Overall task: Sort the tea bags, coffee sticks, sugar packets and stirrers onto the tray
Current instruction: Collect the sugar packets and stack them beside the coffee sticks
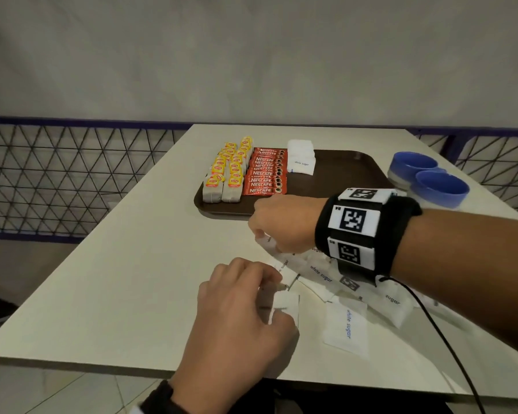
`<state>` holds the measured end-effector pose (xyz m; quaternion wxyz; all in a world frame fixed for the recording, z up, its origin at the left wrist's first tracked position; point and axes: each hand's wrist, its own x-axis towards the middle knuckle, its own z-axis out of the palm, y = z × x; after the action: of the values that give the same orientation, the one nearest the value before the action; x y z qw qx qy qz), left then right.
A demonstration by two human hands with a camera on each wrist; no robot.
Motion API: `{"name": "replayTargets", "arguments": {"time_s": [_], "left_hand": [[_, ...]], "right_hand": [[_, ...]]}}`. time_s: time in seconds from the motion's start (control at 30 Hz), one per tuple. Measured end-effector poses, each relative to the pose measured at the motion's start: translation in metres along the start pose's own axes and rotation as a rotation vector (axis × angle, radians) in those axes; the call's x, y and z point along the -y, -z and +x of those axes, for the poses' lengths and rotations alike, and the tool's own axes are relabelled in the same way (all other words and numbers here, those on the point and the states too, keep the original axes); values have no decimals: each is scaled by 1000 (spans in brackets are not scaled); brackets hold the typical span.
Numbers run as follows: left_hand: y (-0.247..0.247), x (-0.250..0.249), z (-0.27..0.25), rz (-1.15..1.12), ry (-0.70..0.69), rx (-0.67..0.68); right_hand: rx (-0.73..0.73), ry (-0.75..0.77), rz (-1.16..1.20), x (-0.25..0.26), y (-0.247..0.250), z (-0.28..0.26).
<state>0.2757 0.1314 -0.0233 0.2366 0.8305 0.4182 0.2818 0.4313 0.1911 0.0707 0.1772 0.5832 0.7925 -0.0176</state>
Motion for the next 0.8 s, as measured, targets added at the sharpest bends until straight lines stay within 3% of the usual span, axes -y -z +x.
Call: {"name": "replayTargets", "arguments": {"time_s": [0.17, 0.37, 0.63, 0.8], "left_hand": [[-1, -6, -3, 51, 38, -79], [-1, -16, -3, 201, 47, 29], [-5, -8, -3, 145, 5, -1], [-4, -10, -2, 158, -27, 37]], "right_hand": [[0, -26, 90, -7, -5, 2], [20, -65, 100, -16, -13, 15], [-26, -63, 202, -15, -15, 12], [47, -67, 157, -19, -9, 15]]}}
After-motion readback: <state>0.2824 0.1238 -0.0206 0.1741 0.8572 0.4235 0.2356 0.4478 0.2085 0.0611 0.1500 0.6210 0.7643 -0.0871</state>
